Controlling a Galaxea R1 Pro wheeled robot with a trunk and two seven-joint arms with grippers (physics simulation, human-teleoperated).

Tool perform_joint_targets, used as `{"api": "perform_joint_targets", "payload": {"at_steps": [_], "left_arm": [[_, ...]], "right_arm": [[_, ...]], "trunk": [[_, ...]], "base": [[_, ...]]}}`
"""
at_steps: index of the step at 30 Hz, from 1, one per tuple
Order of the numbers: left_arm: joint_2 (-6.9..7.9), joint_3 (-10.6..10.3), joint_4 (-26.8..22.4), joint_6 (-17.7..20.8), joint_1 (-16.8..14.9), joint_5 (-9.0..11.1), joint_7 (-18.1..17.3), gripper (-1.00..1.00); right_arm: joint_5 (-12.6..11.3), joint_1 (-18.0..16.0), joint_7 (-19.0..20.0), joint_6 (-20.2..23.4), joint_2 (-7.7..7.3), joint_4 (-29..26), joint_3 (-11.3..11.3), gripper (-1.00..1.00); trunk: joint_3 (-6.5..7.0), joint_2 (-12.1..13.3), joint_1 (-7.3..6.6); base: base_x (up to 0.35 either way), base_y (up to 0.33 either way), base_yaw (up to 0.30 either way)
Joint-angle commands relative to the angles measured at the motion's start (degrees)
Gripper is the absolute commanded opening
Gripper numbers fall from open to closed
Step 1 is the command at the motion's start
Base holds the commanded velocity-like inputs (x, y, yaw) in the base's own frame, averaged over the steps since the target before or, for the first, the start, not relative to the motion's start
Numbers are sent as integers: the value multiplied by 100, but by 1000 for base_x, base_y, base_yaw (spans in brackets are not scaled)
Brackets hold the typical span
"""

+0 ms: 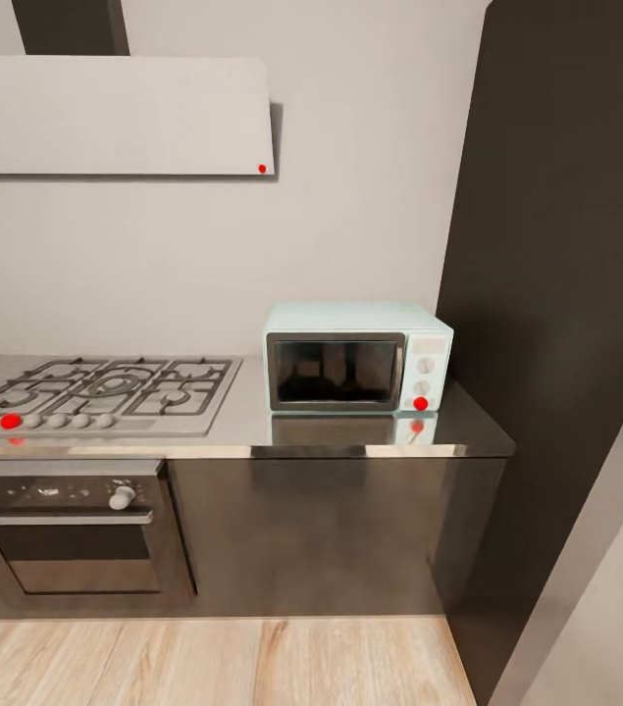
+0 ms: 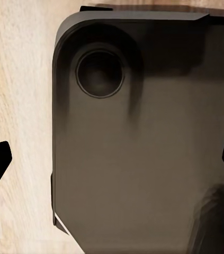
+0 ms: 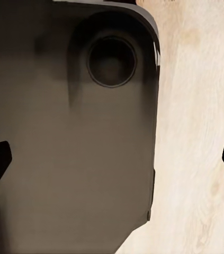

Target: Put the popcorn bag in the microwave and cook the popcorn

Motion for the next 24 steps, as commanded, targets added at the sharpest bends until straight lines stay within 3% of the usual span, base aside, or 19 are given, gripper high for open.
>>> {"api": "perform_joint_targets", "payload": {"at_steps": [1, 5, 13, 14, 18, 19, 21, 23, 24], "left_arm": [[-1, 4, -1, -6, -1, 39, -1, 100], [-1, 10, -1, -6, 1, 39, 5, 100], [-7, 13, -1, -6, 2, 39, 8, 100], [-7, 13, -1, -6, 0, 39, 8, 100], [-7, 9, -1, -6, 1, 39, 8, 100], [-9, 6, -1, -6, 0, 39, 8, 100], [-9, 5, -1, -6, 0, 39, 8, 100], [-9, 4, -1, -6, -1, 39, 8, 100], [-10, 4, -1, -6, -1, 39, 8, 100]], "right_arm": [[-4, -2, -12, -37, 0, 1, 1, 100], [12, -4, -21, -52, -7, -10, 1, 100], [27, -6, 21, 77, 2, -1568, -25, 100], [30, -9, 21, 256, 1, -1911, -25, 100], [33, -18, 19, 1691, 34, -3751, -25, 100], [30, -50, 15, 2400, 52, -4616, -25, 100], [24, -118, 8, 3160, 64, -5601, -25, 100], [18, -427, 0, 3856, 69, -6572, -25, 100], [17, -580, -5, 4045, 69, -6796, -25, 100]], "trunk": [[-4, -2, 0], [-4, -2, 0], [-4, -2, 0], [-4, -2, 0], [-4, -2, 0], [-4, -2, 0], [-4, -2, 0], [-4, -2, 0], [-4, -2, 0]], "base": [[0, 0, 0], [0, 0, 0], [0, 0, 0], [0, 0, 0], [0, 0, 0], [0, 0, 0], [0, 0, 0], [0, 0, 0], [0, 0, 0]]}}
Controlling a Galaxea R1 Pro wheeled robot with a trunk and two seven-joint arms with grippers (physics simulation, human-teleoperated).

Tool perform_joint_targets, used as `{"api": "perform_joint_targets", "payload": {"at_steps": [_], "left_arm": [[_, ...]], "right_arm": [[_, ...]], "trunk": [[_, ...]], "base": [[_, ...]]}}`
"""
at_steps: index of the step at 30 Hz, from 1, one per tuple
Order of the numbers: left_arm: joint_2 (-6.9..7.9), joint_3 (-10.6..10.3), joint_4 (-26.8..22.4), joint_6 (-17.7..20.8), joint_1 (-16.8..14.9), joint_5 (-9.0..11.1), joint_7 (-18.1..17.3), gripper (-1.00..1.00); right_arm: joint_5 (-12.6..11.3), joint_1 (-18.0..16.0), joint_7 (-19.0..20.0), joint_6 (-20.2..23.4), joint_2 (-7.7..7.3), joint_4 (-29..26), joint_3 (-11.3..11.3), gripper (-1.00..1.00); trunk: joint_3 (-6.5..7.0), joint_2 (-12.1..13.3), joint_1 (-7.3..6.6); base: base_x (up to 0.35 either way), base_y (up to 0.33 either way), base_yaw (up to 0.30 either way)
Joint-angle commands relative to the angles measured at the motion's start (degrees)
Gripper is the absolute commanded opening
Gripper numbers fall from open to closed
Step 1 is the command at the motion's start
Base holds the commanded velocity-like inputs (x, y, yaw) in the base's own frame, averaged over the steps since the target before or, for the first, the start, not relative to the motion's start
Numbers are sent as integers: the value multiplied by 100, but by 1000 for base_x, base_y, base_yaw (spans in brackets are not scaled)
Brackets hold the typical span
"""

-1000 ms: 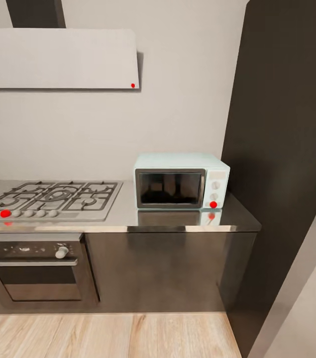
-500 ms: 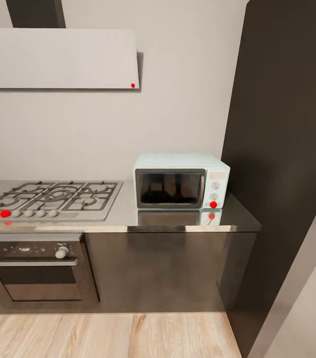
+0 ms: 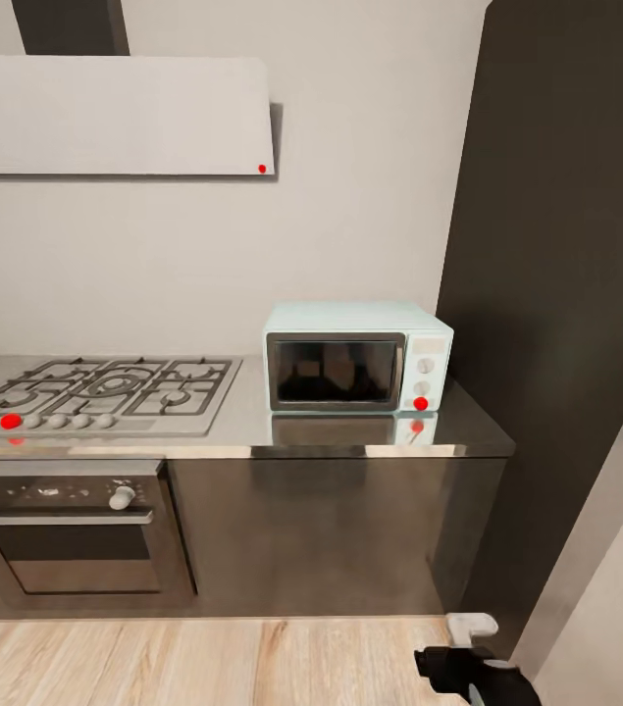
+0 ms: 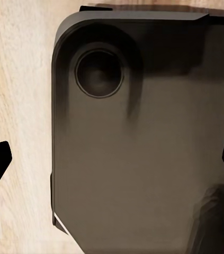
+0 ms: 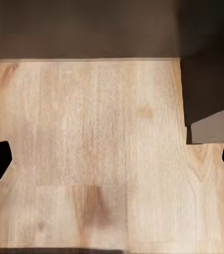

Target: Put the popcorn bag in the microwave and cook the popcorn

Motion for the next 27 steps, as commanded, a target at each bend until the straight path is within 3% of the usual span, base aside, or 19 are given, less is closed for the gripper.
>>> {"api": "perform_joint_targets", "payload": {"at_steps": [1, 4, 9, 10, 11, 12, 15, 16, 18, 22, 27], "left_arm": [[-1, 5, -3, -6, -1, 39, -1, 100], [-1, 5, -3, -6, 1, 39, -1, 100], [7, -1, -3, -6, 1, 39, -1, 100], [7, -3, -3, -6, 0, 39, -1, 100], [8, -4, -3, -6, -1, 39, -1, 100], [8, -4, -3, -6, -1, 39, -1, 100], [8, -8, -3, -6, -1, 39, -1, 100], [8, -11, -6, -6, 0, 39, -1, 100], [8, -12, -10, -6, 1, 39, -1, 100], [8, -13, -12, -6, -1, 39, -1, 100], [8, -13, -12, -6, 1, 39, -1, 100]], "right_arm": [[-1, -96, -8, 123, 2, -108, -2, 100], [-3, -1054, -33, 812, 88, -460, -3, 100], [-5, -2282, -232, 1330, 197, -512, -4, 100], [-9, -2767, -337, 1510, 208, -514, -8, 100], [-10, -3525, -524, 1615, 265, -517, -11, 100], [-11, -3824, -703, 1620, 366, -516, -11, 100], [-4, -4055, -1189, 1526, 634, -521, -7, 100], [7, -4103, -1425, 1283, 850, -517, -4, 100], [13, -4119, -1562, 1046, 946, -516, -3, 100], [11, -4126, -1640, 525, 985, -510, 26, 100], [-21, -4105, -1614, 225, 978, -400, 7, 100]], "trunk": [[-7, -3, 0], [-7, -3, 0], [-7, -3, 0], [-7, -3, 0], [-7, -3, 0], [-7, -3, 0], [-7, -3, 0], [-7, -3, 0], [-7, -3, 0], [-7, -3, 0], [-7, -3, 0]], "base": [[0, 0, 0], [0, 0, 0], [0, 0, 0], [0, 0, 0], [0, 0, 0], [0, 0, 0], [0, 0, 0], [0, 0, 0], [0, 0, 0], [0, 0, 0], [0, 0, 0]]}}
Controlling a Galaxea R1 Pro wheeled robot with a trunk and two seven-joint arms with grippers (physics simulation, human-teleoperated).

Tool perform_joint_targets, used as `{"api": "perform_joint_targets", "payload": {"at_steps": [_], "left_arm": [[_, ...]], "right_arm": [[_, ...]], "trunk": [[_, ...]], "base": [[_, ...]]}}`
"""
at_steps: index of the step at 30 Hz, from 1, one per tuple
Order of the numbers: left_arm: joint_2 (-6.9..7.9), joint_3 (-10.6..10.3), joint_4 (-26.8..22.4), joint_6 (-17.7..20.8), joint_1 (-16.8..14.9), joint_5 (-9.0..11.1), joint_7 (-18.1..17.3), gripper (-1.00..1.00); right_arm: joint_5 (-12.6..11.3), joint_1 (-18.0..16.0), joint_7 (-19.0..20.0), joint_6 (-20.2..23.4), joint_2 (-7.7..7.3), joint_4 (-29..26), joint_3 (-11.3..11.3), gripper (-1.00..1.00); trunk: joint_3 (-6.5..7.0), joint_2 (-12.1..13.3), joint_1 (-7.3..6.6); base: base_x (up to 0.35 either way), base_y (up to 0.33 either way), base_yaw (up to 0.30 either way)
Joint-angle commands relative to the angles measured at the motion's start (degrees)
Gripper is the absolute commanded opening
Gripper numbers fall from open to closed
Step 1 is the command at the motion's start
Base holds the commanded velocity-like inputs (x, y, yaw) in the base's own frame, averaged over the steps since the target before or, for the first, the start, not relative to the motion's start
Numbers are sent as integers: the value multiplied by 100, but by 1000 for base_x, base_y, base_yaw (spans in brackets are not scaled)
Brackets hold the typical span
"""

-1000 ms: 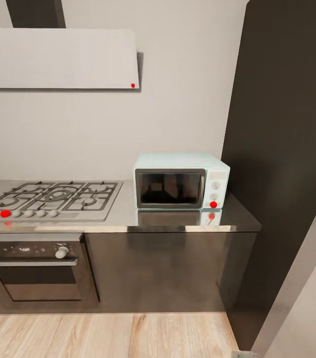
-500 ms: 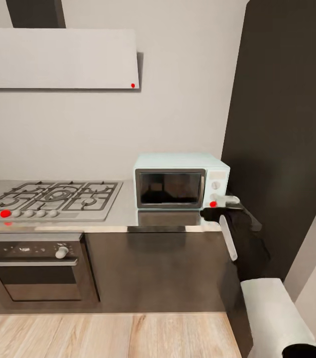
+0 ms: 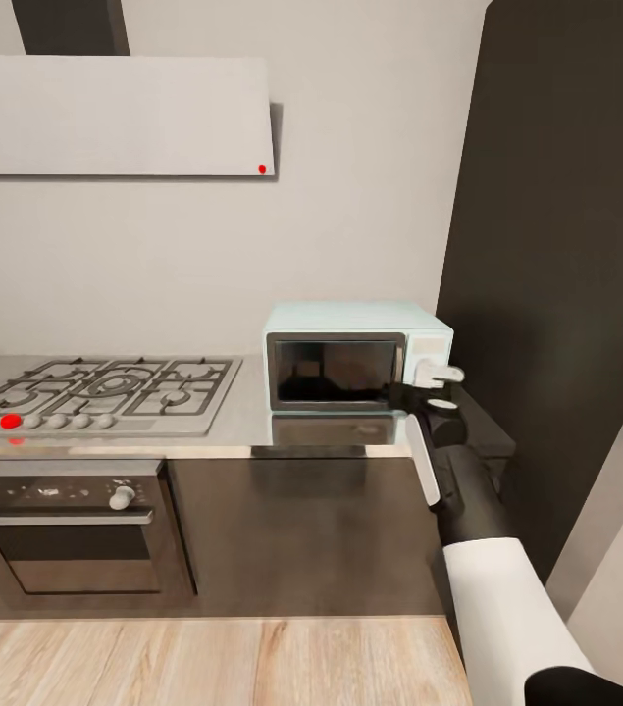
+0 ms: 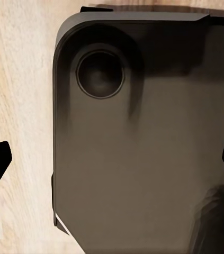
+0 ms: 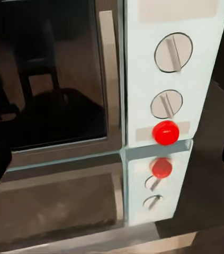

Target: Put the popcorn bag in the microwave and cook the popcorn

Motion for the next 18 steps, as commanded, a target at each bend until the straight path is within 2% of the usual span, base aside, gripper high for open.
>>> {"api": "perform_joint_targets", "payload": {"at_steps": [1, 3, 4, 7, 8, 10, 12, 18], "left_arm": [[-1, 2, -3, -6, -1, 39, -1, 100], [-1, 2, -3, -6, -2, 39, -1, 100], [-1, 2, -3, -6, -1, 39, -1, 100], [-1, 2, -3, -6, -2, 39, -1, 100], [-1, 2, -3, -6, -2, 39, -1, 100], [-1, 2, -3, -6, -1, 39, -1, 100], [-1, 2, -3, -6, -2, 39, -1, 100], [2, 2, -3, -6, -1, 39, -1, 100]], "right_arm": [[3, 22, -4, -31, -1, 34, -1, 100], [-3, 57, 28, -219, -17, 178, -1, 100], [-5, 79, 79, -575, -39, 583, -2, 100], [3, 86, 255, -1097, -47, 1213, 7, 100], [38, 88, 382, -1392, -49, 1569, 12, 100], [186, 89, 469, -1614, -48, 1781, 15, 100], [339, 89, 516, -1704, -49, 1864, 3, 100], [404, 89, 604, -1731, -58, 1894, -8, 100]], "trunk": [[-6, -3, 0], [-6, -3, 0], [-6, -3, 0], [-6, -3, 0], [-6, -3, 0], [-6, -3, 0], [-6, -3, 0], [-6, -3, 0]], "base": [[0, 0, 0], [0, 0, 0], [0, 0, 0], [0, 0, 0], [0, 0, 0], [0, 0, 0], [0, 0, 0], [0, 0, 0]]}}
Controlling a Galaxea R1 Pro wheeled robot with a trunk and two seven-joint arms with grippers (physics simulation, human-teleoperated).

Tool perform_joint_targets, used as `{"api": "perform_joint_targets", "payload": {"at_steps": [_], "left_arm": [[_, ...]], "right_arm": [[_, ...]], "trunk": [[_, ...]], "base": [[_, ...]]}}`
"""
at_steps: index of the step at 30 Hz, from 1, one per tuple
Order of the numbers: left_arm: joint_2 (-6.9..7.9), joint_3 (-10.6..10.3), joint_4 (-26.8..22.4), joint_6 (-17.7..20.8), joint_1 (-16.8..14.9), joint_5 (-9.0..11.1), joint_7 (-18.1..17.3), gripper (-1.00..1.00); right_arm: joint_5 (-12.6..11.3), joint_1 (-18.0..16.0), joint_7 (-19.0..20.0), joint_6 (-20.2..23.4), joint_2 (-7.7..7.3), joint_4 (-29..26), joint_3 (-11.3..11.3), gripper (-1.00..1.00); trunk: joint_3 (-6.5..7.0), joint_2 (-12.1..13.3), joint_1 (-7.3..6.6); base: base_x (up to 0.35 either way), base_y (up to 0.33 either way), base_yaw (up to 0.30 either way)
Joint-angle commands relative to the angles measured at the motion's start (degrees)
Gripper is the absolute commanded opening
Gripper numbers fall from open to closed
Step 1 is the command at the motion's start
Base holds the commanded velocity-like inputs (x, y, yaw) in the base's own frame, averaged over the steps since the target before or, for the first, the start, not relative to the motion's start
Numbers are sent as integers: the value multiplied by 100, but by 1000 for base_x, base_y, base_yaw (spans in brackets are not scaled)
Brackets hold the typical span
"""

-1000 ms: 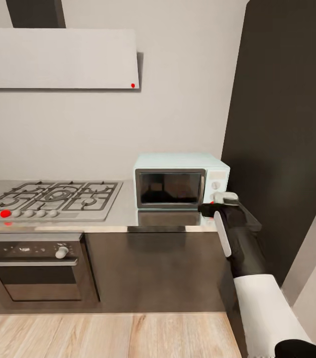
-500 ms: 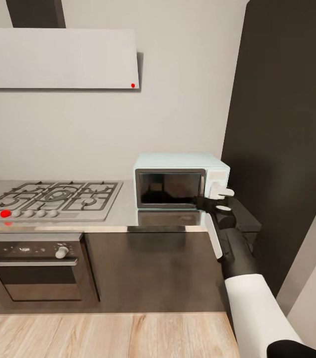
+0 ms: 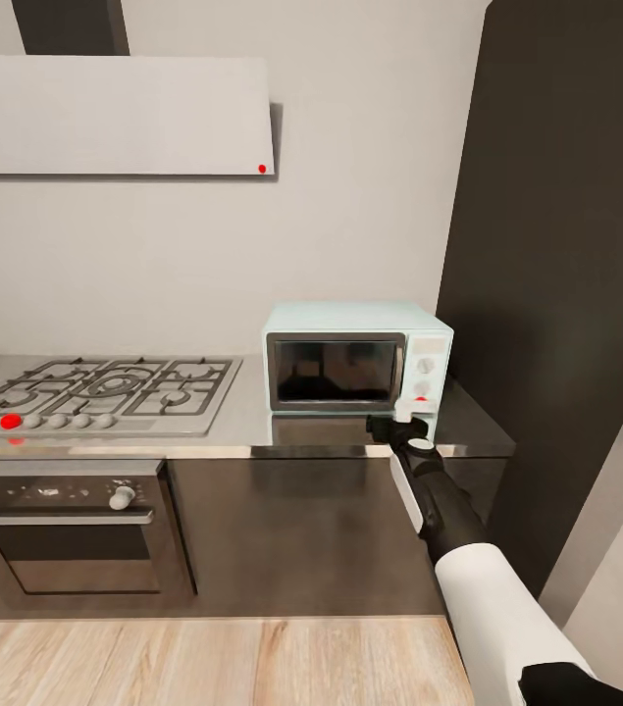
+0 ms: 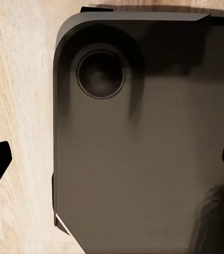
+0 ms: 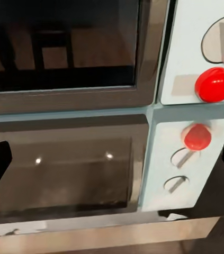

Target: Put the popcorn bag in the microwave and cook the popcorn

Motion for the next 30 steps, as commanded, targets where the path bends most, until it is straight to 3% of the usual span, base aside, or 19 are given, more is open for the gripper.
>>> {"api": "perform_joint_targets", "payload": {"at_steps": [1, 3, 7, 9, 30], "left_arm": [[0, 2, -3, -6, -1, 39, -1, 100], [-1, 2, -3, -8, -2, 39, -1, 100], [5, 8, -11, -13, -2, 41, -1, 100], [4, 6, -11, -8, -2, 40, -1, 100], [-2, 2, -11, -6, -2, 39, -1, 100]], "right_arm": [[42, -3, 21, 41, -1, -11, -2, 100], [45, -3, 126, 51, -39, -37, -15, 100], [33, -3, 484, 131, -366, -125, -6, 100], [42, -3, 522, 144, -409, -143, -4, 100], [33, -3, 498, 123, -429, -149, -29, 100]], "trunk": [[-6, -3, 0], [-6, -3, 0], [-6, -3, 0], [-6, -3, 0], [-6, -3, 0]], "base": [[0, 0, 0], [0, 0, 0], [0, 0, 0], [4, 0, 0], [216, 0, 0]]}}
